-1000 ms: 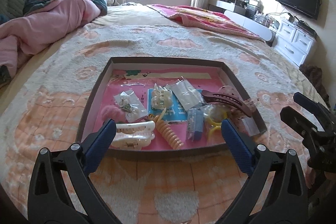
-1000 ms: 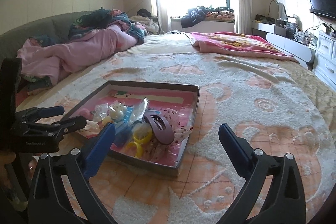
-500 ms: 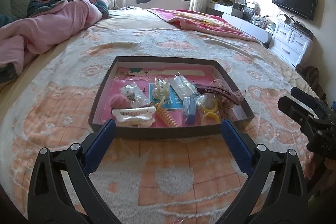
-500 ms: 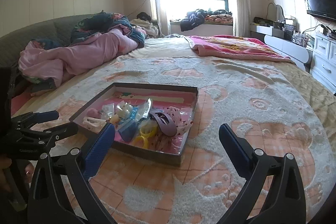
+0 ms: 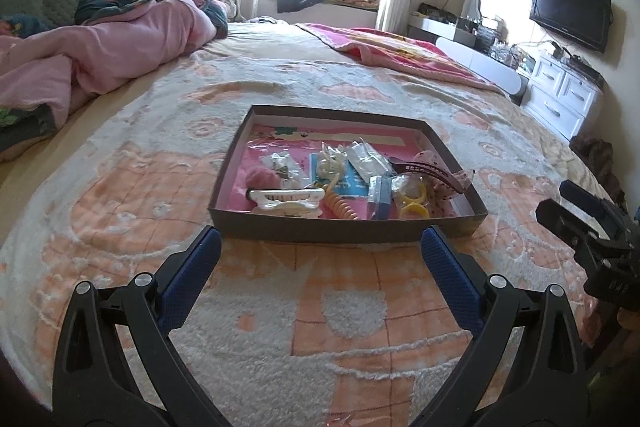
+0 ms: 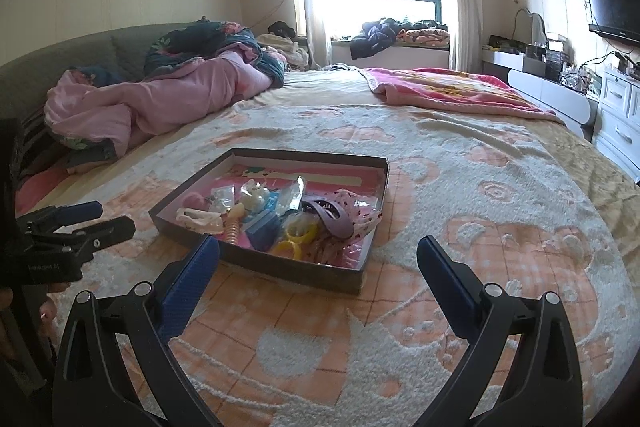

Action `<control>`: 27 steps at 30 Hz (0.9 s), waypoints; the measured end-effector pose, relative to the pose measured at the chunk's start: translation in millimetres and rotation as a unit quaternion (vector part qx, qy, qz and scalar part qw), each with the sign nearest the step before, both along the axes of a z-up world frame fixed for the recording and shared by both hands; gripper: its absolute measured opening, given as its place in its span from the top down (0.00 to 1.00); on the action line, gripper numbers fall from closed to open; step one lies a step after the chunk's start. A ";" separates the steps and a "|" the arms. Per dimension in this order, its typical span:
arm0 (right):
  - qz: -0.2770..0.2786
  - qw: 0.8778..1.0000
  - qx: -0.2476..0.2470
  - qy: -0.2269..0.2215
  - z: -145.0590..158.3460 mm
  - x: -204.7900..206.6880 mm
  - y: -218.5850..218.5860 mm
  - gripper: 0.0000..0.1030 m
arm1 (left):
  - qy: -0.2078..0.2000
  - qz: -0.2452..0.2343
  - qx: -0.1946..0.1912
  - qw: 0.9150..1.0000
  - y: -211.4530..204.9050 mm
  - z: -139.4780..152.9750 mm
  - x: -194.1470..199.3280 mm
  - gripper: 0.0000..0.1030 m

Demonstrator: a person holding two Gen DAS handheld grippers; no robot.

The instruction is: Organize jewelry

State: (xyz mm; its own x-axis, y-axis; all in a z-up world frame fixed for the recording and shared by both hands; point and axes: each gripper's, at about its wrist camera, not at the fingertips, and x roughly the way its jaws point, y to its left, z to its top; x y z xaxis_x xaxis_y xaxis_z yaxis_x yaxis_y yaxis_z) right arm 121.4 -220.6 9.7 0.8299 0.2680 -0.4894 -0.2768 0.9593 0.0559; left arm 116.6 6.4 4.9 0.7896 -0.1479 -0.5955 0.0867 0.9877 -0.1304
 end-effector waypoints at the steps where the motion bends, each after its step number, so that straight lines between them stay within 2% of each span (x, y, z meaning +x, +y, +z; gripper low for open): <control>1: 0.000 1.000 0.000 -0.001 -0.1 -1.0 0.4 0.06 | 0.001 0.000 -0.001 1.000 1.6 0.0 -1.5 0.11; 13: 0.005 1.000 0.004 -0.014 -3.9 -19.6 7.3 0.06 | -0.010 0.016 -0.002 1.000 7.2 -3.6 -22.7 0.11; 27: 0.007 1.000 0.000 -0.027 -14.6 -32.6 11.9 0.06 | -0.024 0.008 0.001 1.000 7.2 -4.8 -30.3 0.11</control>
State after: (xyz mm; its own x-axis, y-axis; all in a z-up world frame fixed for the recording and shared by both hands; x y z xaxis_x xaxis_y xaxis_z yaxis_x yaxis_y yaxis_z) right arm 88.8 -208.7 -4.9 0.8511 0.2790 -0.4447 -0.2924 0.9555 0.0398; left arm 86.3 13.6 0.1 0.8199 -0.1346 -0.5564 0.0773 0.9891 -0.1254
